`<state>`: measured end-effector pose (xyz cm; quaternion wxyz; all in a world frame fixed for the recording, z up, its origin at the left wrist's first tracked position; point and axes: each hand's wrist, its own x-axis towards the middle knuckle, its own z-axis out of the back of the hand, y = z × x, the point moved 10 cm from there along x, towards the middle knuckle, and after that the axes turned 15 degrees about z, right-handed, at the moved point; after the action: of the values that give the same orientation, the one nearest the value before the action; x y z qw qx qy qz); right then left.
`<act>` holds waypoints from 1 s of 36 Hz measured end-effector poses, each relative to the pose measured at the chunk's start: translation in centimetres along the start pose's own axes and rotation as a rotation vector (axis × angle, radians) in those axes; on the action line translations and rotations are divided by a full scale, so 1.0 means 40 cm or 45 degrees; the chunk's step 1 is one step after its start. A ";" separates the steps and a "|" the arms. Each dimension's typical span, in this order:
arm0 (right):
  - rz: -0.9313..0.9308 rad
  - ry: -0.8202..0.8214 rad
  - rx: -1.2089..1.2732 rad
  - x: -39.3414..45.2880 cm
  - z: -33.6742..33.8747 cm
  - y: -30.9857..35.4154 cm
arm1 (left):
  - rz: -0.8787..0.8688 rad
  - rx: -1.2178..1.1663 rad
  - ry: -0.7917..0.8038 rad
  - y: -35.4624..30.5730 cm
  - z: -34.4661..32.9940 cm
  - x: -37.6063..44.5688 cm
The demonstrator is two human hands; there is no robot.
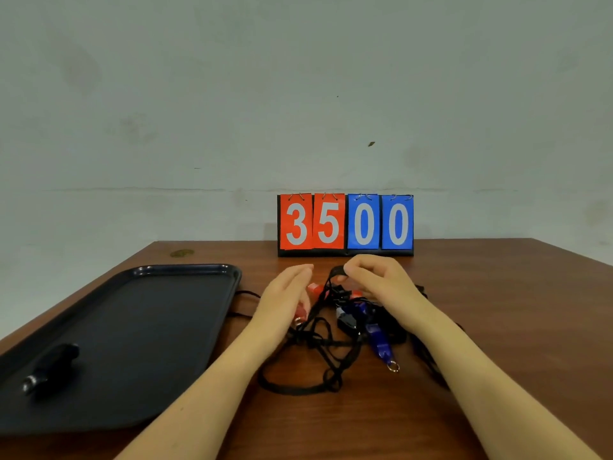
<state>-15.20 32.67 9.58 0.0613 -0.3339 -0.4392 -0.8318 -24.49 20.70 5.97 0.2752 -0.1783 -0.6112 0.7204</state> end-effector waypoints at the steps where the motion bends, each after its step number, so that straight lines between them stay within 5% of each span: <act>1: 0.004 0.022 0.010 0.000 -0.006 0.001 | -0.003 0.012 0.083 0.002 -0.019 -0.003; 5: 0.013 -0.004 0.078 0.004 -0.012 0.007 | 0.011 0.128 0.349 0.006 -0.087 -0.029; 8: -0.034 -0.094 0.104 0.003 0.008 -0.006 | 0.090 -0.023 0.371 0.006 -0.083 -0.024; 13: -0.218 -0.126 0.360 -0.003 0.023 -0.042 | 0.183 -0.560 -0.149 0.017 0.078 0.006; 16: -0.196 -0.122 0.578 0.003 0.018 -0.037 | 0.267 -0.593 -0.462 0.042 0.142 -0.005; 21: -0.258 -0.339 1.046 -0.004 0.041 -0.054 | 0.161 -0.577 -0.682 0.032 0.173 -0.032; 28: -0.216 -0.281 0.337 -0.002 0.055 -0.079 | 0.167 -0.551 -0.848 0.061 0.222 -0.038; 32: -0.195 -0.289 0.295 -0.001 0.057 -0.079 | 0.356 -0.465 -0.771 0.099 0.202 -0.009; 36: -0.136 -0.227 0.251 -0.001 0.041 -0.058 | 0.113 -0.198 -0.690 0.042 0.179 -0.010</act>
<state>-15.26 35.33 8.61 0.0103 -0.3751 -0.5396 -0.7537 -28.75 14.69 5.66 0.0556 -0.0263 -0.7074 0.7041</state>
